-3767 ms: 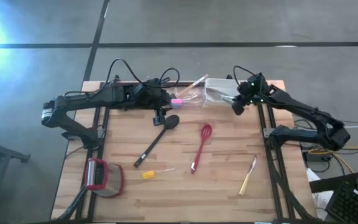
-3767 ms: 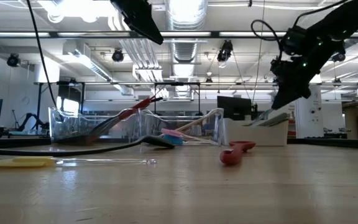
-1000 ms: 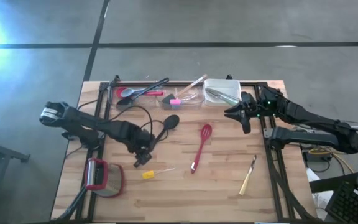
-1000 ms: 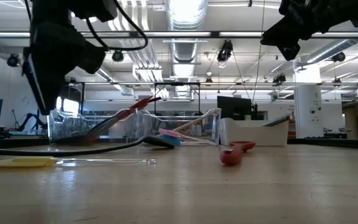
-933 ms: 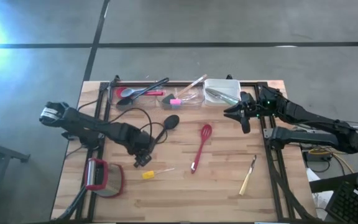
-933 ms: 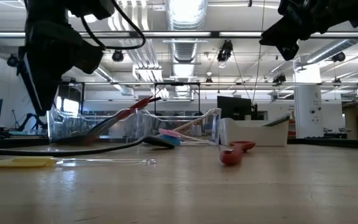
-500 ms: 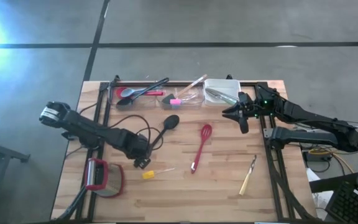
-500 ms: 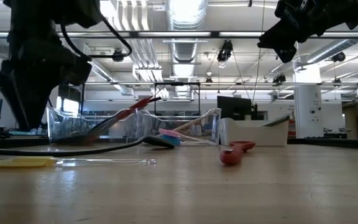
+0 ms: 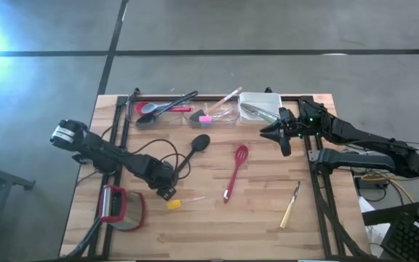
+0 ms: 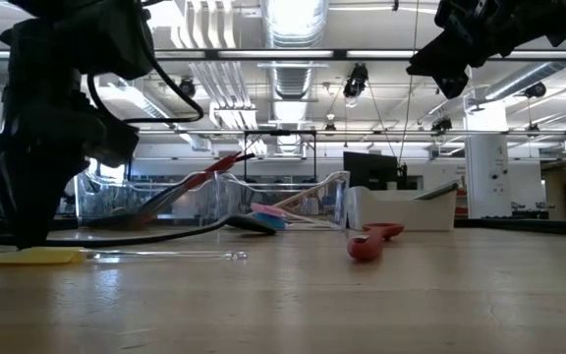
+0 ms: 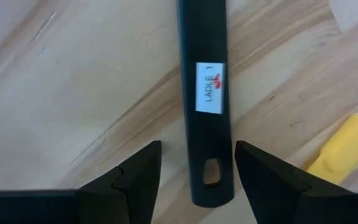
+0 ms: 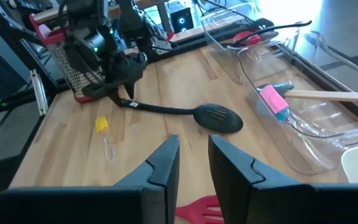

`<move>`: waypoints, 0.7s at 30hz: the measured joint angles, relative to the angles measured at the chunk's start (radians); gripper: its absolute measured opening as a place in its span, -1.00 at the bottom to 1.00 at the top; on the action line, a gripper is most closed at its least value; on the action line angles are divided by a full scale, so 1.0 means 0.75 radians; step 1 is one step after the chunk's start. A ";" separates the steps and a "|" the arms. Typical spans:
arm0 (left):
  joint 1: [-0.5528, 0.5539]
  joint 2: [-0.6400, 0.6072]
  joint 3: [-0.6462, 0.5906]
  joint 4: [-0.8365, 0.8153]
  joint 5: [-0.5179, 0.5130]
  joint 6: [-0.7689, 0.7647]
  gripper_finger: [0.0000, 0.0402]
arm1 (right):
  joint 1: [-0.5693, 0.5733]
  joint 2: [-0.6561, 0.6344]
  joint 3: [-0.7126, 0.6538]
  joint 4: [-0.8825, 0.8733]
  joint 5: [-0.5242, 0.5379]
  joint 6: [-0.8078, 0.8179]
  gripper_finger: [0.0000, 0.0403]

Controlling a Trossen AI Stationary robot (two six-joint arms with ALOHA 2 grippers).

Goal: Pick & Place Kitchen Items
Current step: Put the black serving spoon into the left transparent bin

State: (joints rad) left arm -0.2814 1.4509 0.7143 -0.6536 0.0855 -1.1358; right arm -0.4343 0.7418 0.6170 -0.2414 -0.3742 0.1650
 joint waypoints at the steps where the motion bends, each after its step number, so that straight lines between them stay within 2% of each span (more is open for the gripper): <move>1: 0.000 0.012 0.001 0.001 -0.001 0.012 0.05 | 0.001 0.000 0.000 0.004 0.000 0.000 -0.59; 7: -0.002 0.065 0.007 0.008 -0.027 0.053 -0.02 | 0.000 0.000 0.000 0.042 0.000 -0.011 -0.65; 14: 0.000 0.062 0.061 -0.043 -0.038 0.122 -0.51 | 0.000 0.000 0.000 0.062 0.000 -0.011 -0.69; 17: 0.000 0.050 0.100 -0.096 -0.042 0.162 -0.53 | 0.000 0.000 0.000 0.062 0.000 -0.011 -0.67; 21: 0.001 0.009 0.179 -0.220 0.020 0.241 -0.53 | 0.000 0.000 0.000 0.062 0.001 -0.011 -0.66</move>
State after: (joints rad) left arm -0.2806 1.4575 0.8483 -0.8187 0.1009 -0.9548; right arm -0.4343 0.7418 0.6170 -0.1951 -0.3738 0.1570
